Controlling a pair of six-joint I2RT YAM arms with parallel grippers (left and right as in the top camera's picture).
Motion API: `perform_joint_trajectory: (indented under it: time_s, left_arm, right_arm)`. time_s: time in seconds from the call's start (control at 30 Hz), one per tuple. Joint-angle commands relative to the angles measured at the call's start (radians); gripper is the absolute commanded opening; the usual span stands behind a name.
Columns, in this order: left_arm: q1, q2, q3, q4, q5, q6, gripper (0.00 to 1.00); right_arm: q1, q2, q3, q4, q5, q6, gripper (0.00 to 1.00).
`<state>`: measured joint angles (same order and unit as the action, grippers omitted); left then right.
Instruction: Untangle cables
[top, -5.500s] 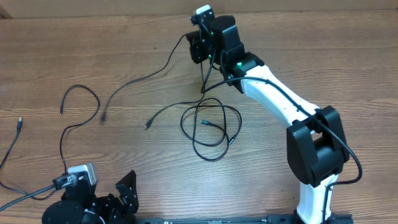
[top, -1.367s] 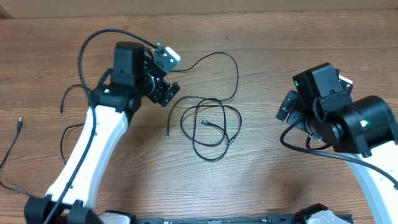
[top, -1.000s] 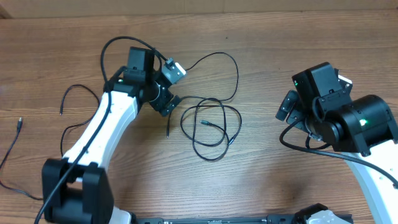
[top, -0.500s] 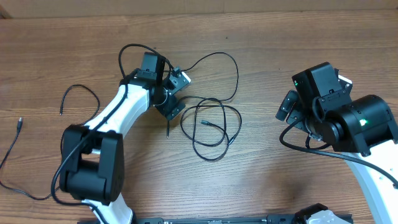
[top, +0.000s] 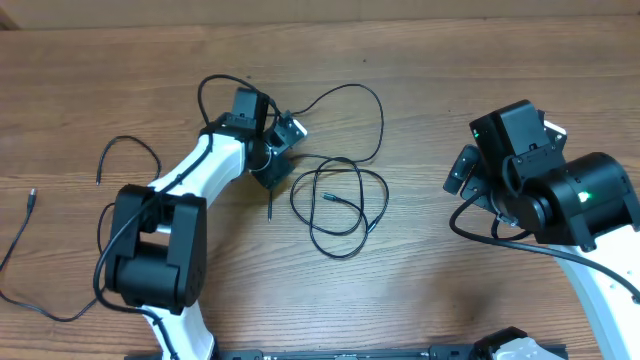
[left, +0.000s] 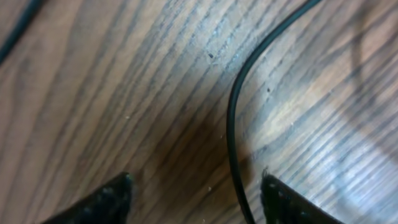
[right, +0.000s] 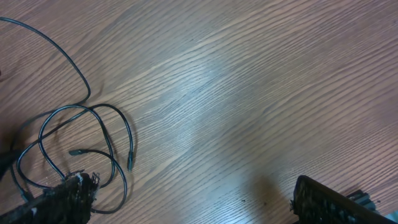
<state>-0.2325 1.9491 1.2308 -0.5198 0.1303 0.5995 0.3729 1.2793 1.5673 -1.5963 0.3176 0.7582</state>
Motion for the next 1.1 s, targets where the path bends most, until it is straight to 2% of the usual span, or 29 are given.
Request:
perform_joint_trajectory:
  time_s: [0.0, 0.07, 0.1, 0.13, 0.2, 0.37, 0.4, 0.53, 0.73, 1.07]
  left_arm:
    - [-0.004, 0.035, 0.016, 0.008, 0.028, -0.005, 0.43]
    - [-0.004, 0.039, 0.016, 0.011, 0.027, -0.005, 0.41]
    - [-0.004, 0.040, 0.016, 0.014, 0.027, -0.005, 0.36]
    - [-0.004, 0.040, 0.016, 0.023, 0.027, -0.005, 0.29]
    - [-0.003, 0.039, 0.016, 0.055, -0.007, -0.005, 0.04]
    - [-0.004, 0.037, 0.018, 0.174, -0.232, -0.005, 0.04]
    - [-0.003, 0.037, 0.018, 0.229, -0.324, -0.005, 0.04]
    - [-0.002, 0.037, 0.018, 0.328, -0.412, -0.004, 0.04]
    - [0.003, 0.037, 0.018, 0.416, -0.409, -0.005, 0.10]
    - [0.092, 0.040, 0.016, 0.416, -0.285, -0.050, 0.17]
  right_arm:
    - [-0.002, -0.003, -0.002, 0.005, 0.002, 0.000, 1.00]
    - [-0.002, -0.003, -0.002, 0.004, 0.002, 0.000, 1.00]
    - [-0.002, -0.003, -0.002, 0.005, 0.002, 0.000, 1.00]
    - [-0.002, -0.003, -0.002, 0.005, 0.002, 0.000, 1.00]
    - [-0.002, -0.003, -0.002, 0.005, 0.002, 0.000, 1.00]
    - [-0.002, -0.003, -0.002, 0.005, 0.002, 0.000, 1.00]
    - [-0.002, -0.003, -0.002, 0.004, 0.002, 0.000, 1.00]
    - [-0.002, -0.003, -0.002, 0.004, 0.002, 0.000, 1.00]
    - [-0.002, -0.003, -0.002, 0.004, 0.002, 0.000, 1.00]
    - [-0.002, -0.003, -0.002, 0.004, 0.002, 0.000, 1.00]
